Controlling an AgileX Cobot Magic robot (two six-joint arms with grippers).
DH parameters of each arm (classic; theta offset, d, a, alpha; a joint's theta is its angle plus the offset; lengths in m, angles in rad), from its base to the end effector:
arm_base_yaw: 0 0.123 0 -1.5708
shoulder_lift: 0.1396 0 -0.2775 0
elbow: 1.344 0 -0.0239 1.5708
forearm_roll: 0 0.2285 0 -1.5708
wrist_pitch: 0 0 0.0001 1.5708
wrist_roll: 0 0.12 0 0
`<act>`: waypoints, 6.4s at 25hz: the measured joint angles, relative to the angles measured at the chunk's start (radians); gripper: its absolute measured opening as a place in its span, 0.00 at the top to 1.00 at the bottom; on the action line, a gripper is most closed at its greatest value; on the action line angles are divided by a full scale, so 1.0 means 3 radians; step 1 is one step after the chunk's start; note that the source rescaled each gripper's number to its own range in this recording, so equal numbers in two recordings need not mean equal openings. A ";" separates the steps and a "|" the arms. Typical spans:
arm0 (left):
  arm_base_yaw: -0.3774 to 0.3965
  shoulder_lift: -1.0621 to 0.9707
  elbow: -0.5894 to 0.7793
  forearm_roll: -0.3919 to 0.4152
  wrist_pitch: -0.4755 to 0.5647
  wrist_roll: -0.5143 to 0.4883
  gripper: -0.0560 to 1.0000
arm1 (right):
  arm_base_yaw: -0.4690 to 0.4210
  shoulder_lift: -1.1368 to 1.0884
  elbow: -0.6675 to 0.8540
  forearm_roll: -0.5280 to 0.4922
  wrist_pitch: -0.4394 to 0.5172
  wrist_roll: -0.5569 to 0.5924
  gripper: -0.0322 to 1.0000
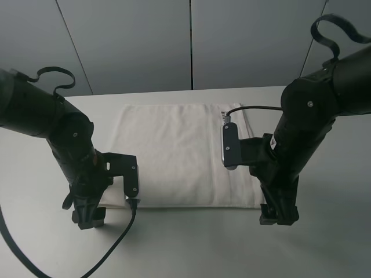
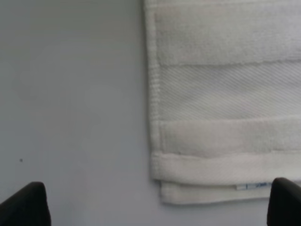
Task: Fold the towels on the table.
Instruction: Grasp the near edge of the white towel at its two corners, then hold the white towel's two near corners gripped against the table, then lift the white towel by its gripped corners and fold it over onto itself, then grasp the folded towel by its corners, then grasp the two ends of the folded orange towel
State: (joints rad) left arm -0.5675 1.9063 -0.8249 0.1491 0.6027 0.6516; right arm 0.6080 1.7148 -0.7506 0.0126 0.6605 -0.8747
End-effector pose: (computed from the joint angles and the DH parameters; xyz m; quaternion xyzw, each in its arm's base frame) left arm 0.2322 -0.1360 0.0717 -0.6216 -0.7821 -0.0408 0.0147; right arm 0.2014 0.1413 0.1091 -0.6716 0.7408 0.0017 0.0170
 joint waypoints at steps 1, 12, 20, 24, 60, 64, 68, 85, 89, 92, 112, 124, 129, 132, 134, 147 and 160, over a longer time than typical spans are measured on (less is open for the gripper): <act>0.0000 0.0000 0.0000 0.0000 -0.0006 0.0000 0.00 | 0.0000 0.0038 0.0000 -0.0042 -0.0030 0.0000 0.00; 0.0000 0.0001 0.0000 0.0000 -0.0013 0.0000 0.00 | 0.0000 0.0429 0.0000 -0.0174 -0.0226 0.0000 0.00; 0.0000 0.0001 0.0000 -0.0007 -0.0020 0.0000 0.00 | 0.0000 0.0503 -0.0019 -0.0270 -0.0318 0.0000 0.21; 0.0000 0.0001 0.0000 -0.0007 -0.0026 0.0000 0.00 | 0.0000 0.0530 -0.0047 -0.0317 -0.0404 0.0000 0.57; 0.0000 -0.0058 -0.0021 0.0124 -0.0104 -0.0070 0.94 | 0.0000 0.0420 -0.0029 0.0097 -0.0228 0.0007 0.97; 0.0000 -0.0287 -0.0009 0.0021 0.0145 -0.0070 0.94 | 0.0000 0.0300 -0.0023 0.0253 -0.0001 0.0007 0.97; 0.0000 -0.0502 -0.0001 -0.0060 0.0366 -0.0070 0.94 | 0.0000 0.0078 -0.0018 0.0459 0.0151 0.0007 0.97; 0.0000 -0.1158 0.0000 -0.0336 0.0871 -0.0355 0.95 | 0.0000 -0.0938 -0.0010 0.0813 0.0872 0.0335 0.97; 0.0000 -0.1264 0.0000 -0.0341 0.0710 -0.0687 0.95 | 0.0000 -0.0938 -0.0010 0.0813 0.0759 0.0758 0.97; 0.0000 -0.1311 0.0000 -0.0324 0.0637 -0.0894 0.95 | 0.0000 -0.0938 -0.0010 0.0805 0.0667 0.1065 0.97; 0.0000 -0.1336 0.0006 0.0745 -0.0069 -0.2847 0.95 | 0.0000 -0.0938 -0.0010 -0.0369 -0.0261 0.3367 0.97; 0.0000 -0.1251 0.0006 0.1482 -0.0459 -0.3536 0.95 | 0.0000 -0.0806 -0.0010 -0.1259 -0.0525 0.4268 0.97; 0.0000 -0.1114 0.0006 0.1815 -0.0569 -0.3831 0.95 | 0.0000 -0.0695 -0.0010 -0.1632 -0.0630 0.4617 0.97; 0.0000 -0.1035 0.0006 0.2016 -0.0629 -0.4021 0.95 | 0.0000 -0.0668 -0.0010 -0.1864 -0.0719 0.4831 0.97; 0.0000 -0.0987 0.0006 0.2189 -0.0670 -0.4202 0.95 | 0.0000 -0.0636 -0.0010 -0.2047 -0.0744 0.5051 0.97; 0.0000 -0.0612 0.0006 0.3363 -0.0750 -0.5350 0.82 | 0.0000 -0.0181 -0.0010 -0.3409 -0.0995 0.6442 0.90; 0.0000 -0.0562 0.0006 0.4085 -0.0301 -0.6399 0.01 | 0.0000 -0.0169 -0.0010 -0.3970 -0.0895 0.7372 0.00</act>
State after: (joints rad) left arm -0.5675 1.7376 -0.8232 1.3745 0.5125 -1.2681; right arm 0.6080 1.6642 -0.7536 -1.1783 0.3921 1.3368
